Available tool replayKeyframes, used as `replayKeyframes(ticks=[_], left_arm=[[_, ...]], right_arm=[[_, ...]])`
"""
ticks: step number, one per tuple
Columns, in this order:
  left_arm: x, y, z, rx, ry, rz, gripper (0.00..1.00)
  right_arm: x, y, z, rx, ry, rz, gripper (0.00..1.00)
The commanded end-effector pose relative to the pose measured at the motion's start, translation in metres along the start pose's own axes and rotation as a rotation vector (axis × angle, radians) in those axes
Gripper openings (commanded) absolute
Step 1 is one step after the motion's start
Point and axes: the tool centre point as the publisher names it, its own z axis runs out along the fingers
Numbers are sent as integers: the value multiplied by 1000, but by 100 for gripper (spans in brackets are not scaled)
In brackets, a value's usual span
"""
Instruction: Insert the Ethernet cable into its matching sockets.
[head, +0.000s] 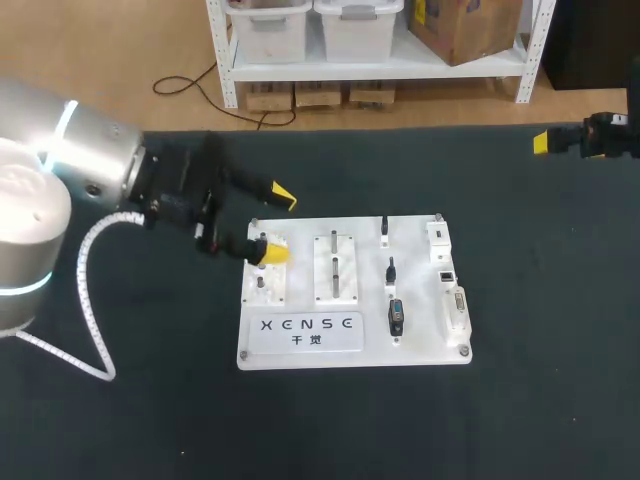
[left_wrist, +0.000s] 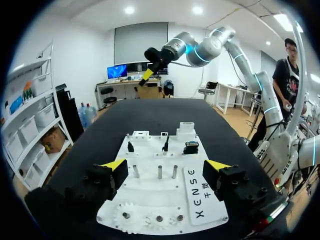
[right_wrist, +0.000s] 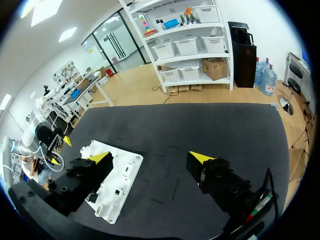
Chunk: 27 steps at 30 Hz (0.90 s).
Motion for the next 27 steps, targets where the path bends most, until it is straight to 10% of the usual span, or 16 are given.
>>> replayKeyframes(ticks=[1,27], left_arm=[[0,-22,5,-84,-6,-10,100],[3,-33,36,-15,-28,-16,100]], right_arm=[[0,0,-1,2,0,0,100],[0,0,-1,2,0,0,100]])
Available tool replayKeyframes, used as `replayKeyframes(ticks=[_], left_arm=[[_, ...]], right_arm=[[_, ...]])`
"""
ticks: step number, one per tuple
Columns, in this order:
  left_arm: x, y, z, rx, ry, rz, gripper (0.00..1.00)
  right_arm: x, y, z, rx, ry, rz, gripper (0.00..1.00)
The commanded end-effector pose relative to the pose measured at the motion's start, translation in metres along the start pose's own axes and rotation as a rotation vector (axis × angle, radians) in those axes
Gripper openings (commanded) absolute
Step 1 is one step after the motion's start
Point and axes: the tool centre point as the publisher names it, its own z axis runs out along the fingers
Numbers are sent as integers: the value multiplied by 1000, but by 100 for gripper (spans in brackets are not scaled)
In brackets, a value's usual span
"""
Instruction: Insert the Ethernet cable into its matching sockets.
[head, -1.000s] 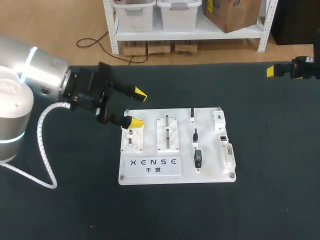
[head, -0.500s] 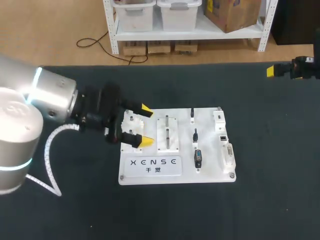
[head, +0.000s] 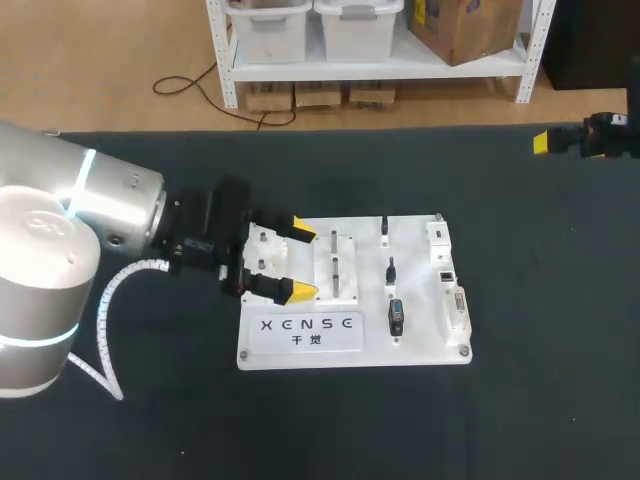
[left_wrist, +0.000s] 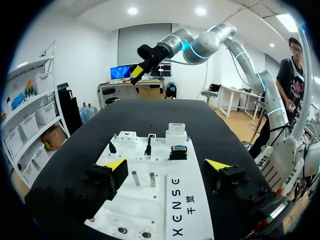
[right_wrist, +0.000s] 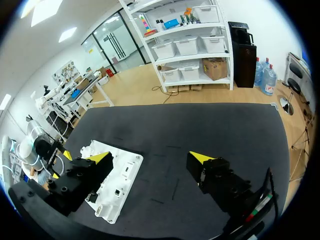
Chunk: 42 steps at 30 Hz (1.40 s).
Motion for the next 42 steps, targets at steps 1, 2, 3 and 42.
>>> replayKeyframes(ticks=[1,2,3,42], left_arm=[[1,4,2,11,1,1,100],[1,4,2,11,1,1,100],[1,4,2,11,1,1,100],[1,4,2,11,1,1,100]], right_arm=[[0,0,-1,2,0,0,100],[0,0,-1,2,0,0,100],[0,0,-1,2,0,0,100],[118,170,111,419,438,-117,100]])
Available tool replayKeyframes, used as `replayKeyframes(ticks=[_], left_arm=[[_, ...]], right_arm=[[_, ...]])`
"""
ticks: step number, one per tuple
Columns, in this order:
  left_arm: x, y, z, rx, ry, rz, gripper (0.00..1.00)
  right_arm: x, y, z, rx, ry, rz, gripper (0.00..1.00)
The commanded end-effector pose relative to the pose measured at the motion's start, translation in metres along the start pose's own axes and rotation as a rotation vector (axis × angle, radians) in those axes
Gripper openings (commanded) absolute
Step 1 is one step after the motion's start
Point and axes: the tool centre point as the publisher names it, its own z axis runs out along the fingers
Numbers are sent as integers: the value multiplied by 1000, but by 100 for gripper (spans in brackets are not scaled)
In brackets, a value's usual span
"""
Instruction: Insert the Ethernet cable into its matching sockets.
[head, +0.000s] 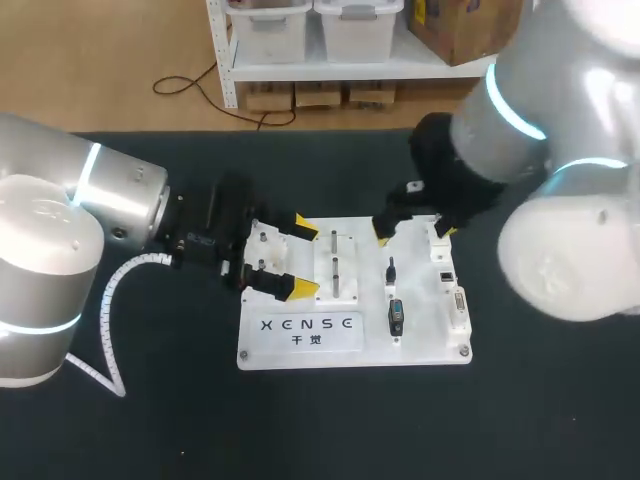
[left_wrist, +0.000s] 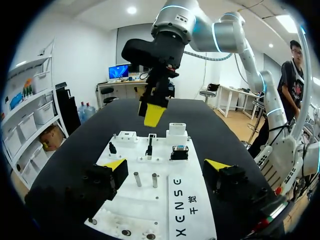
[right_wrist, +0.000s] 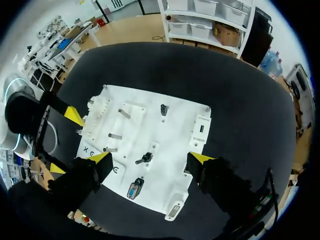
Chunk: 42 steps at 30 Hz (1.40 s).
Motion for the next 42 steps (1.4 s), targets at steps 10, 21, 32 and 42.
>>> replayKeyframes(ticks=[10,21,32,42], left_arm=[[2,0,0,-1,-5,2,100],[2,0,0,-1,-5,2,100],[2,0,0,-1,-5,2,100],[2,0,0,-1,-5,2,100]], right_arm=[[10,5,40,346,46,95,100],[9,6,53,384,82,137,100],[10,6,55,359,90,172,100],[14,7,57,337,96,177,100]])
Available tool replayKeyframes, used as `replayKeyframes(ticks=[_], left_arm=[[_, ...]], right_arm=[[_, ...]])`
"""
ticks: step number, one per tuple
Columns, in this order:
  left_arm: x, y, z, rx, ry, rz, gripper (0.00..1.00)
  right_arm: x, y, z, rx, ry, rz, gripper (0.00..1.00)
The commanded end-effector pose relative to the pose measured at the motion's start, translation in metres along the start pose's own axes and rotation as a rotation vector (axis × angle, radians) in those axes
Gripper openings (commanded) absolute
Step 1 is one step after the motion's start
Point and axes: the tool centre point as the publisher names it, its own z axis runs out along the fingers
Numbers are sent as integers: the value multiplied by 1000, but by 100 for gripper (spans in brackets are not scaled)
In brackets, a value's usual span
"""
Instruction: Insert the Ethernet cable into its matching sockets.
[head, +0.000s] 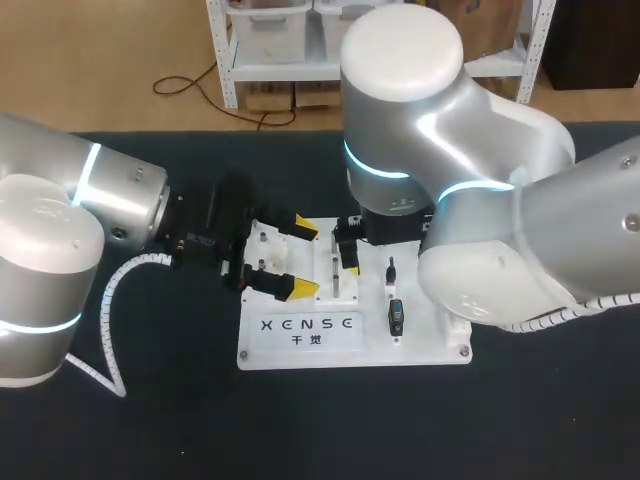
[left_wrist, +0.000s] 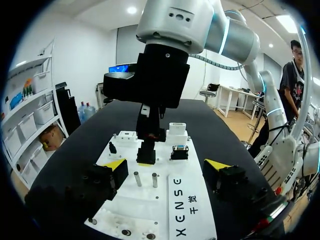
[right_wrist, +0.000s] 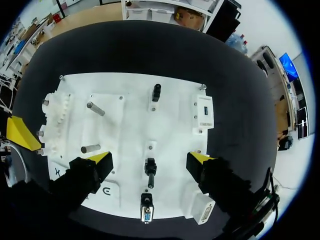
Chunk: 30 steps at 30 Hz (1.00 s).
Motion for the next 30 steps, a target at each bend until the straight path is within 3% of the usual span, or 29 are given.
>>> replayKeyframes(ticks=[1,2,4,5,6,8,13,15,30], left_arm=[[2,0,0,-1,-5,2,100],[2,0,0,-1,-5,2,100],[2,0,0,-1,-5,2,100],[2,0,0,-1,-5,2,100],[2,0,0,-1,-5,2,100],[2,0,0,-1,-5,2,100],[2,0,0,-1,-5,2,100],[2,0,0,-1,-5,2,100],[2,0,0,-1,-5,2,100]], right_arm=[[4,-2,0,-4,-2,1,98],[4,-2,0,-6,0,1,82],[5,-3,1,-12,5,-1,67],[6,-3,1,-14,5,-2,45],[6,-3,2,-15,5,-4,32],[6,-3,2,-18,6,-6,16],[7,-3,3,-28,7,-14,14],[8,-4,4,-34,5,-18,0],[6,-8,-4,-70,-4,-40,0]])
